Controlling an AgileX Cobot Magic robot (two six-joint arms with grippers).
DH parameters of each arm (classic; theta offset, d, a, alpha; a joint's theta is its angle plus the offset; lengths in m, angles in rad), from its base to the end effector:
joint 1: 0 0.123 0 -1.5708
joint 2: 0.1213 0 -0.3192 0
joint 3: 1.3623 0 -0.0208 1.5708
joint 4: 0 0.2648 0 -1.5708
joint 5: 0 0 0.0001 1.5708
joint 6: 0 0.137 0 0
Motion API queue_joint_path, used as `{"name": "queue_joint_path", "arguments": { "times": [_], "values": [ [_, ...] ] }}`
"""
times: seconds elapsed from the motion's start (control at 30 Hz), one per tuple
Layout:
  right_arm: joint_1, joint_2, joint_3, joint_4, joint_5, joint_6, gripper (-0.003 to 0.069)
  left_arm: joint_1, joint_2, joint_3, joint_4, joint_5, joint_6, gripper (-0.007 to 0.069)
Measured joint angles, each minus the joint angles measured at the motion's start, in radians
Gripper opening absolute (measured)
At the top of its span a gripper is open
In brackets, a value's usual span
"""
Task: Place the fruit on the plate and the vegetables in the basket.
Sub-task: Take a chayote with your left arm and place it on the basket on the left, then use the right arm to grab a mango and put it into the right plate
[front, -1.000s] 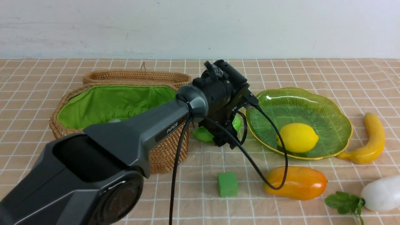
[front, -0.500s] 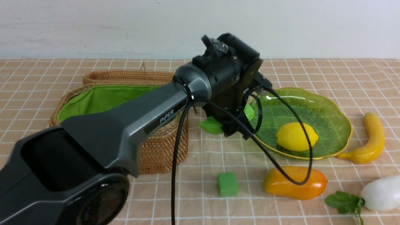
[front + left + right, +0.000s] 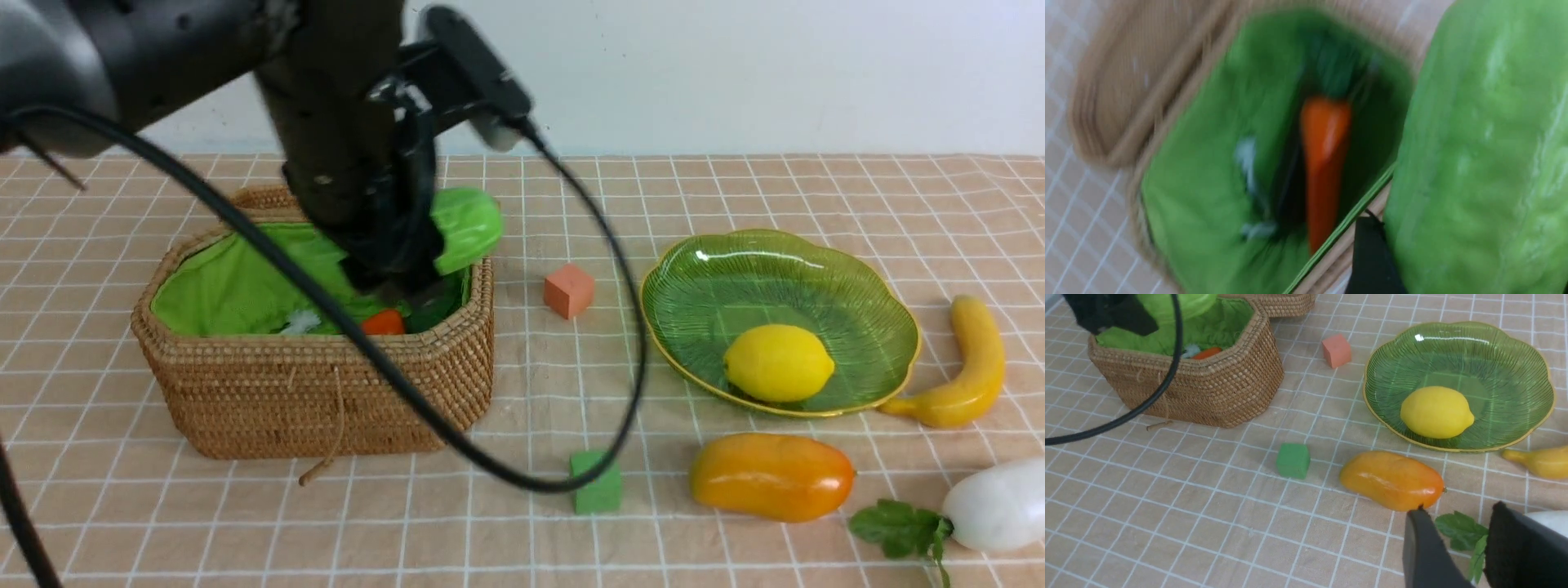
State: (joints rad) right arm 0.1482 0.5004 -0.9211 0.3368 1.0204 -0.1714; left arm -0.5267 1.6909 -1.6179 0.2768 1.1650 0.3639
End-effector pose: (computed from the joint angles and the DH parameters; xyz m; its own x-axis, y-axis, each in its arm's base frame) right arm 0.0714 0.0497 0.3943 -0.4661 -0.0602 -0.8827 -0.3834 0.9129 0.1402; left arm 0.3601 -0.1696 0.3372 -0.5162 0.8129 -0.2698 0.7105 0.5823 0.3951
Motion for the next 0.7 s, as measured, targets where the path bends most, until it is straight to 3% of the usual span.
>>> {"name": "queue_joint_path", "arguments": {
  "times": [0.17,0.27,0.37,0.47,0.53,0.63,0.7],
  "values": [
    [0.0,0.0,0.0,0.096,-0.049,-0.08,0.0239,0.108,0.031,0.126,0.005,-0.213,0.053,0.0432],
    [0.0,0.0,0.0,0.149,-0.065,-0.116,0.0239,0.116,0.04,0.133,0.022,-0.241,0.053,0.0439],
    [0.0,0.0,0.0,0.195,-0.075,-0.156,0.0239,0.116,0.036,0.133,0.022,-0.241,0.02,0.0533],
    [0.0,0.003,0.0,0.209,-0.078,-0.167,0.0239,0.116,0.019,0.133,0.011,-0.208,-0.06,0.0637],
    [0.0,0.017,0.0,0.21,-0.077,-0.167,0.024,0.116,-0.011,0.133,0.003,-0.15,-0.127,0.0661],
    [0.0,0.065,-0.011,0.21,-0.059,-0.167,0.024,0.116,-0.07,0.133,-0.026,-0.069,-0.237,0.0649],
    [0.0,0.127,-0.033,0.211,-0.028,-0.167,0.024,0.116,-0.128,0.133,-0.075,-0.009,-0.339,0.0593]
  ]
}}
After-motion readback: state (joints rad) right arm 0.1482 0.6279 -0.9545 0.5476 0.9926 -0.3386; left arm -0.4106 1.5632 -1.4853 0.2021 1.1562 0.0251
